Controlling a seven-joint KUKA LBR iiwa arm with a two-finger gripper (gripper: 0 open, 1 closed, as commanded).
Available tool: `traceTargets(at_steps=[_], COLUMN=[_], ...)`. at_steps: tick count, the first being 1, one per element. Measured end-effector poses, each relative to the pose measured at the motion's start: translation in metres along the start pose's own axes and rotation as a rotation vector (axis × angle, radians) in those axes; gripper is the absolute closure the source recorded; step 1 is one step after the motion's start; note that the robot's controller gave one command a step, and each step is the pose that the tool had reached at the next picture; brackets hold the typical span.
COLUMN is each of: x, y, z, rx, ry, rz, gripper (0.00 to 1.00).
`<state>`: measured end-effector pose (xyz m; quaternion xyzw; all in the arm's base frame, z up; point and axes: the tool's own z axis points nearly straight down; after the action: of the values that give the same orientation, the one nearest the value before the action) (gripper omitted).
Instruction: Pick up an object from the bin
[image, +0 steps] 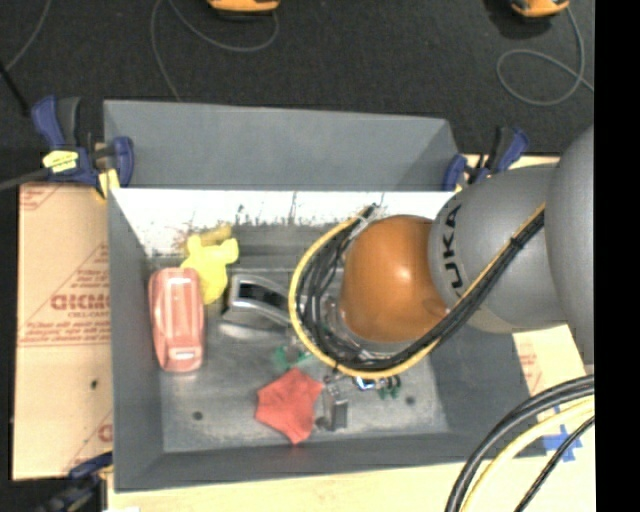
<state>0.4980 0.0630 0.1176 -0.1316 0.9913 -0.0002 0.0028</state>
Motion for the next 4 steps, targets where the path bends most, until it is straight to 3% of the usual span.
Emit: traceTargets(at_steps=[1,2,3,4], x=[-0.002,-0.014,-0.014,0.017], y=[0.015,0.019,0.019,0.012], z=[0.013,0.047,0.047,-0.051], rx=[0.002,0.0,0.0,0.0], ry=[-0.001,0.0,0.0,-0.001], rz=[-0.062,-0.117,-0.117,-0.106], gripper=[0.0,1.0,1.0,1.0])
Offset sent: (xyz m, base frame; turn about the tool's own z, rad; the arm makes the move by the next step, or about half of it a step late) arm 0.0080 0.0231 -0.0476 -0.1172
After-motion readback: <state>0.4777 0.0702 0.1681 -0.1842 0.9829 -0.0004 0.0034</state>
